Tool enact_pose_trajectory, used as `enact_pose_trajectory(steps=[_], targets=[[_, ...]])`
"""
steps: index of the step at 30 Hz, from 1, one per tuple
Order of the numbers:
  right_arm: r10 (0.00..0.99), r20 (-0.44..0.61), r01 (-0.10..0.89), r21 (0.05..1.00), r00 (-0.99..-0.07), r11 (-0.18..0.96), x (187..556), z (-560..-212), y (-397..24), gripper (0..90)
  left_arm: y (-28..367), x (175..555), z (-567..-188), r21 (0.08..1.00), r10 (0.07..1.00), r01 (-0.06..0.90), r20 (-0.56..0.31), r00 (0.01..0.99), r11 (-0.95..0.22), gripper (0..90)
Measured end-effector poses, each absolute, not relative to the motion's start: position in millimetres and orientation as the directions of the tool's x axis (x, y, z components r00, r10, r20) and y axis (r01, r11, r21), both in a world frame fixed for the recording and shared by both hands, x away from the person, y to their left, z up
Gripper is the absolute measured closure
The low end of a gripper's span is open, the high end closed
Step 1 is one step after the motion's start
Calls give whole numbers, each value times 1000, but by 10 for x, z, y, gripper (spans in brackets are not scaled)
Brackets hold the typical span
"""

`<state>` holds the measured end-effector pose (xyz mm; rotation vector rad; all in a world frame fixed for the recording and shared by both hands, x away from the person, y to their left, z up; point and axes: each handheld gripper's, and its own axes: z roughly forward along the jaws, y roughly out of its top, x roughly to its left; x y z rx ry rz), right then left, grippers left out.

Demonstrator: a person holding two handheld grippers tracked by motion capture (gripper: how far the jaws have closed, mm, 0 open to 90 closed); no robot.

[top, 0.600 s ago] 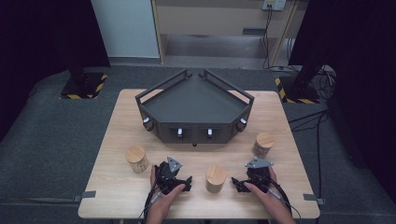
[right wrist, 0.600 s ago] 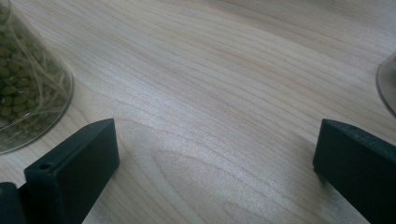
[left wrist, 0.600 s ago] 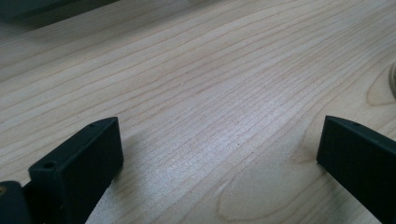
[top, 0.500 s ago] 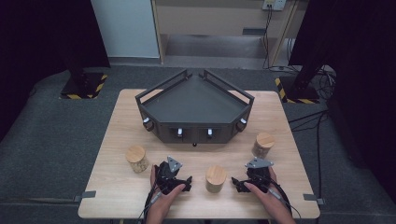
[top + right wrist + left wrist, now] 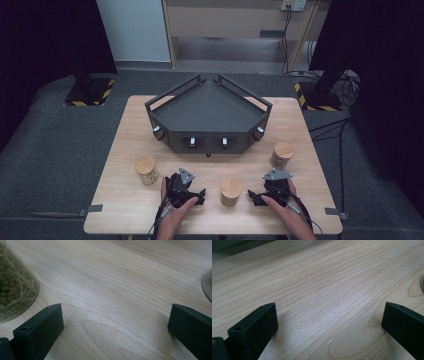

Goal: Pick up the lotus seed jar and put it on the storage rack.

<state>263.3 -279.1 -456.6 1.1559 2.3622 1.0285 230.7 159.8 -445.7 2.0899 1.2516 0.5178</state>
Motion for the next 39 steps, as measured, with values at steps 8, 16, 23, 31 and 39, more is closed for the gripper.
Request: enact_pose_trajectory(steps=[8, 16, 23, 31, 39], targets=[[782, 29, 554, 722, -623, 414, 2633, -4566, -2792, 3, 1629, 2282, -4392, 710, 882, 619, 6, 472, -336, 22], [782, 29, 554, 722, -623, 414, 2632, -4567, -2792, 3, 1637, 2256, -4317, 727, 875, 595, 17, 484, -343, 25], [782, 29, 554, 722, -623, 414, 2632, -4567, -2792, 3, 1705, 2212, -4231, 754, 877, 568, 21, 480, -329, 29], [782, 29, 554, 722, -623, 414, 2632, -4567, -2792, 3, 1783, 2189, -4145, 765, 877, 558, 20, 479, -322, 33], [782, 30, 554, 722, -623, 414, 2632, -4567, -2792, 3, 1798, 2198, -4001, 776, 862, 529, 36, 506, -343, 32]])
